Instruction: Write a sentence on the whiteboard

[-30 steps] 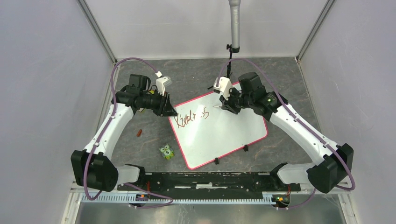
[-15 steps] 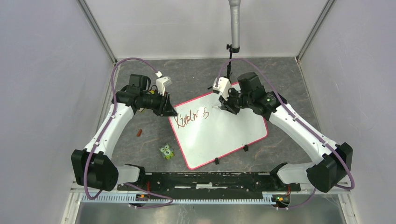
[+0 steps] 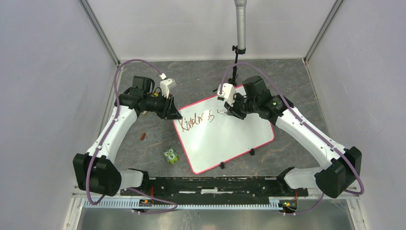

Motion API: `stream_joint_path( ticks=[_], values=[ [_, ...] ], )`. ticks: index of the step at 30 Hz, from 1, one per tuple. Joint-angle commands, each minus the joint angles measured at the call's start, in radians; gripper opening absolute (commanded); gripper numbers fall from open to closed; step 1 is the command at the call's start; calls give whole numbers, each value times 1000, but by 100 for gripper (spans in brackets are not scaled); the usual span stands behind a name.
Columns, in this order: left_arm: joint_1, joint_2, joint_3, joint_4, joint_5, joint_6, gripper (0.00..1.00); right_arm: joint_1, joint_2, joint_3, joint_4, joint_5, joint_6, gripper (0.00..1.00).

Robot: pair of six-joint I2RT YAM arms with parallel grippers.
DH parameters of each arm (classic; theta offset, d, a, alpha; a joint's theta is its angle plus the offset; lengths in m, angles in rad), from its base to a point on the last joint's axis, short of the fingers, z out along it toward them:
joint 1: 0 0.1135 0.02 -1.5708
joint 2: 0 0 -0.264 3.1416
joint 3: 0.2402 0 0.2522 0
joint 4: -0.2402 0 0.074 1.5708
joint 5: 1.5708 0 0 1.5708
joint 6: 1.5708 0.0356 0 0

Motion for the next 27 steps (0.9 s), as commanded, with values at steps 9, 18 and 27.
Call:
stream_joint_path(
  ticks=[9, 18, 27],
  values=[
    [-12, 12, 7, -25, -23, 58, 3, -2, -39, -45, -35, 104, -28, 0],
    [-12, 8, 4, -25, -23, 58, 2, 14, -39, -52, -42, -15, -9, 0],
    [-13, 4, 4, -25, -24, 58, 3, 28, -37, 27, -35, -61, 9, 0]
  ],
)
